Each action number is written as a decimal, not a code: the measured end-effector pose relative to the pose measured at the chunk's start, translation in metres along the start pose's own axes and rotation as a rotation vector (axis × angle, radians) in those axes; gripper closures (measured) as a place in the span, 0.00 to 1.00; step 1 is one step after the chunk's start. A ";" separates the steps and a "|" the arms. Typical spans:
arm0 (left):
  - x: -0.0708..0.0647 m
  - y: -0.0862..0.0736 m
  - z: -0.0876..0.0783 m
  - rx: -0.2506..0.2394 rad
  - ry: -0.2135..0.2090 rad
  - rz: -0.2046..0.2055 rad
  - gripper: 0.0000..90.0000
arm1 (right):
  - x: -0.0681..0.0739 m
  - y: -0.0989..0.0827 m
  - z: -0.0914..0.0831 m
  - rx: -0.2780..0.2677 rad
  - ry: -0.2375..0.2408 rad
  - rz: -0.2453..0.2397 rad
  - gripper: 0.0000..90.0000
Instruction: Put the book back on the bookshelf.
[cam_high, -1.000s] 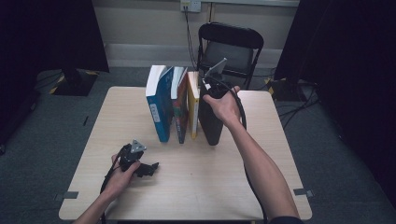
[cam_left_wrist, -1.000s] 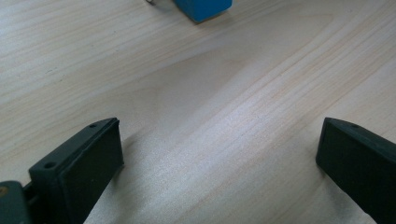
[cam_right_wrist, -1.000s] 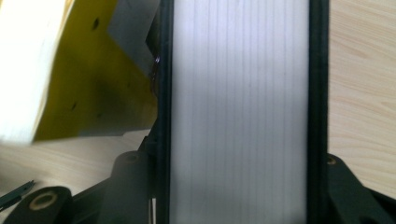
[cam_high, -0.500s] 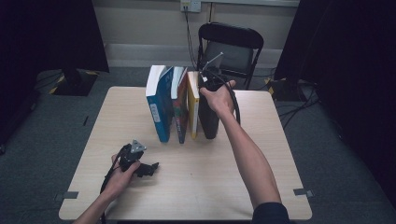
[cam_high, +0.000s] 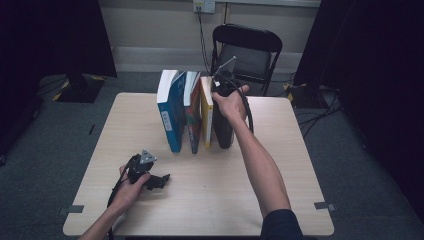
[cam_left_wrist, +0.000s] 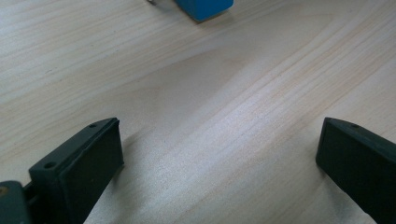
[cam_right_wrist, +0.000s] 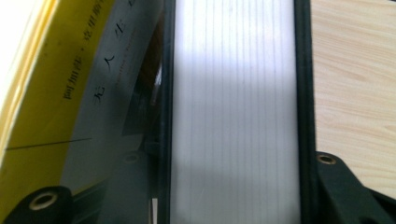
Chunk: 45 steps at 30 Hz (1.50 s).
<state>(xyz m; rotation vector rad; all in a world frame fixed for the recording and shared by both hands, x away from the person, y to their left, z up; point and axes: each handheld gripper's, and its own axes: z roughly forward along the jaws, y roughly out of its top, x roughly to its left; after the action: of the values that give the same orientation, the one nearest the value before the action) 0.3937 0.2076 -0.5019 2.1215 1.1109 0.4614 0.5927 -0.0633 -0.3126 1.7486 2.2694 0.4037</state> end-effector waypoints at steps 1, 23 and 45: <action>0.000 0.000 0.000 0.001 0.000 0.000 0.00 | 0.002 0.000 0.000 -0.013 -0.004 -0.004 0.59; -0.001 -0.001 0.000 -0.004 0.002 -0.005 0.00 | -0.004 -0.048 -0.019 -0.212 0.038 -0.059 0.49; -0.001 0.000 0.000 0.000 0.000 0.000 0.00 | -0.025 -0.125 0.013 -0.593 0.192 -0.093 0.52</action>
<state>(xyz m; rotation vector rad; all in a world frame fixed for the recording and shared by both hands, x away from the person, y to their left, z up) 0.3931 0.2072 -0.5021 2.1216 1.1114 0.4611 0.4908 -0.1172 -0.3697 1.3380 2.0371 1.1294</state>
